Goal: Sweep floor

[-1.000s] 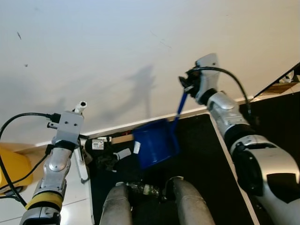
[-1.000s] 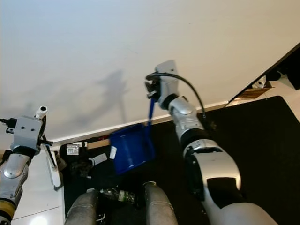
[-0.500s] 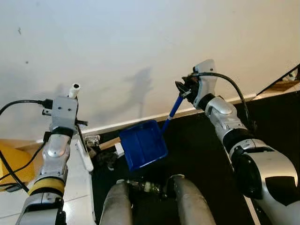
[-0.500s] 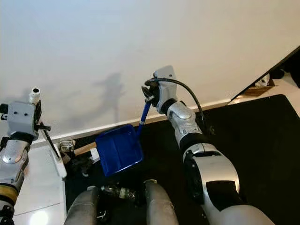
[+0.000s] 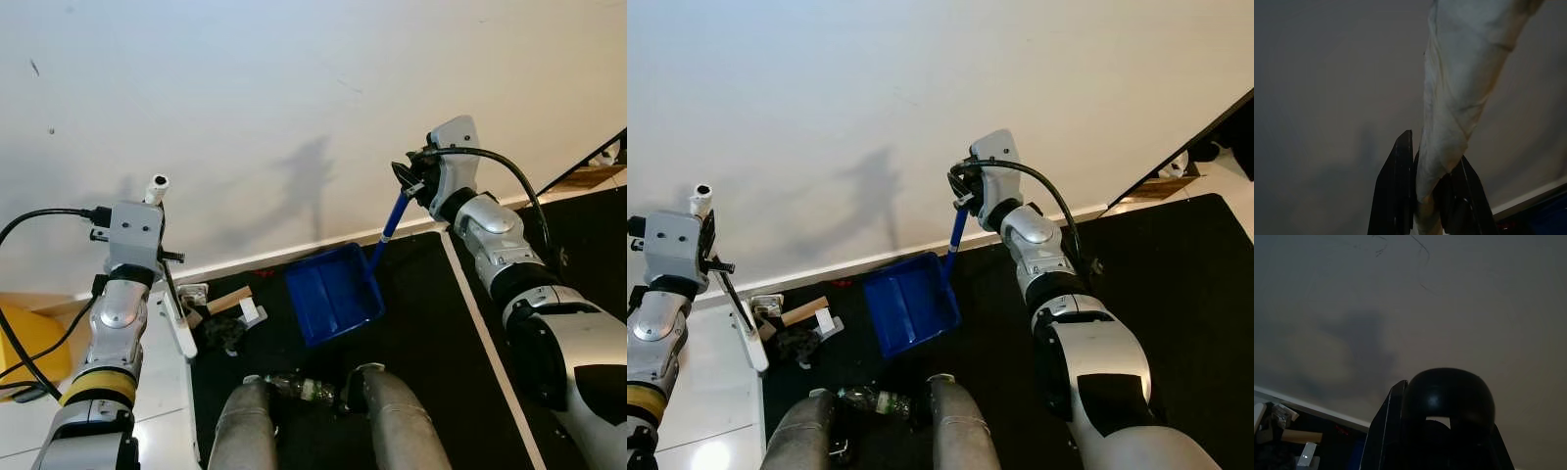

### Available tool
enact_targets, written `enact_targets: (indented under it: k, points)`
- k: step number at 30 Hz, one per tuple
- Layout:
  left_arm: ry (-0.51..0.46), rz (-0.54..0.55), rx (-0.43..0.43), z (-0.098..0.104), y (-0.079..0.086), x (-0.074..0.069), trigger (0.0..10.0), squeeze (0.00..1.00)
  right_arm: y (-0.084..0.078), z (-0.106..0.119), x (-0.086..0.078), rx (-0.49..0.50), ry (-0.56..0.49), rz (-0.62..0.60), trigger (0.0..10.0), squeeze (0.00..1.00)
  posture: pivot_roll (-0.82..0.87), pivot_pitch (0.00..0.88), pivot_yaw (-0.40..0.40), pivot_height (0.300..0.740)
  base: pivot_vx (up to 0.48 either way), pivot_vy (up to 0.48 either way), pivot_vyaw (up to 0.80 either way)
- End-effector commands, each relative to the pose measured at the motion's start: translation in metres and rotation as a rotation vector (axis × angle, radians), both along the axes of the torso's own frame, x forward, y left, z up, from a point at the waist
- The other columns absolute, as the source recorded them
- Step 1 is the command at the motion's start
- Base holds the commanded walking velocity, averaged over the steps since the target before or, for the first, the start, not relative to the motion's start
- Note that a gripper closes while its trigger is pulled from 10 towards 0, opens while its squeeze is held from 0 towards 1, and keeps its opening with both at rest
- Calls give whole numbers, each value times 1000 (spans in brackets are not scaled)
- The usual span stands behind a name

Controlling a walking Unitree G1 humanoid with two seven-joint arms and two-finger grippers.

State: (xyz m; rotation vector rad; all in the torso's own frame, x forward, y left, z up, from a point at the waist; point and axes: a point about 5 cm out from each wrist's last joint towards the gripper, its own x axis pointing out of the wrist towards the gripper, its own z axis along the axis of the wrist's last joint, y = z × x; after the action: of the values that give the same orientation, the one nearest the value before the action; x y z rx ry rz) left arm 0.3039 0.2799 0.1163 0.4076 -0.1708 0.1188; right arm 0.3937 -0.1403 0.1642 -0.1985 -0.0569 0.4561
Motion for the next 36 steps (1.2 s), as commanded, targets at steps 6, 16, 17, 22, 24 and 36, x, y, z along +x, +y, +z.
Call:
enact_targets:
  k: [6, 16, 17, 22, 24, 36]
  points:
    - [24, -26, -32, -13, -9, -5, 10000, 0, 9, -6, -3, -2, -21, -18, 10000, 0, 137, 313, -93, 740, 0, 0, 0]
    - [26, -21, -29, -15, -7, -8, 10000, 0, 10, 8, 3, 20, -74, -68, 10000, 0, 141, 315, -99, 740, 0, 0, 0]
    - [28, -22, -30, -16, -7, -8, 10000, 0, 9, 7, 2, 17, -73, -77, 10000, 0, 140, 316, -100, 740, 0, 0, 0]
    - [37, -34, -36, -18, -11, -8, 10000, 0, 8, 3, 1, -11, -72, -88, 10000, 0, 135, 319, -98, 740, 0, 0, 0]
    - [39, -42, -40, -18, -13, -7, 10000, 0, 6, 3, 1, -13, -81, -105, 10000, 0, 134, 320, -98, 740, 0, 0, 0]
    - [43, -72, -42, -18, -20, -3, 10000, 0, 12, -13, -5, -50, -57, -106, 10000, 0, 136, 322, -89, 740, 0, 0, 0]
